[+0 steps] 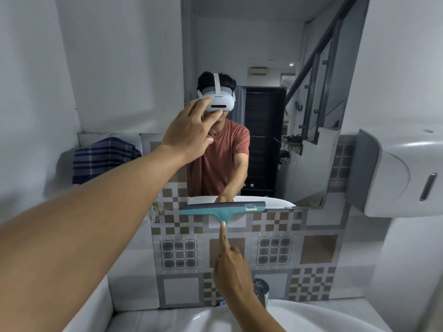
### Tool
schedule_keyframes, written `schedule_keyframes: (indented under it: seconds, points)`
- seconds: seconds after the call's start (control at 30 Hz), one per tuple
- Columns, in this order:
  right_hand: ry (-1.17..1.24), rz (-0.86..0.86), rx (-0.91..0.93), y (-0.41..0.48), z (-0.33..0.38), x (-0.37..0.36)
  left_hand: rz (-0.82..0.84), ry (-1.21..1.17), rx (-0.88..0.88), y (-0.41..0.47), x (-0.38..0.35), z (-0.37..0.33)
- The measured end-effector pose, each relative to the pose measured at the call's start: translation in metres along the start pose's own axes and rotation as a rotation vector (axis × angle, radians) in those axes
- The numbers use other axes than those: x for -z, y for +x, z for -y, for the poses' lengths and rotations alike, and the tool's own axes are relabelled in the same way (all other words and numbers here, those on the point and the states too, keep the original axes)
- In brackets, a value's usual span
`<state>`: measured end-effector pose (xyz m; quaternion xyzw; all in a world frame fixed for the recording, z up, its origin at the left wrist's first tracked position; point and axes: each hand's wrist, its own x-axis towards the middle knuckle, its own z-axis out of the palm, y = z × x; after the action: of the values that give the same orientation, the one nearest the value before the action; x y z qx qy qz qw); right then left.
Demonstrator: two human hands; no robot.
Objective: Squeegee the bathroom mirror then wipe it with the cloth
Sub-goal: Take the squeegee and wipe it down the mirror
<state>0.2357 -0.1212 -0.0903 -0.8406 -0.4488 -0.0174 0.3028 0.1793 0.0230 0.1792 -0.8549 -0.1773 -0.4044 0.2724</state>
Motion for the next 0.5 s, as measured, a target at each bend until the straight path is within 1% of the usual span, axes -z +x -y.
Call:
schedule_keyframes:
  seconds: [0.33, 0.5]
  points:
    - [0.007, 0.031, 0.013, -0.007, 0.001, 0.006, 0.014, 0.0, 0.0, 0.0, -0.001, 0.001]
    - [0.016, 0.086, 0.017, -0.012, 0.005, 0.017, 0.006, 0.008, 0.027, -0.004, -0.004, -0.001]
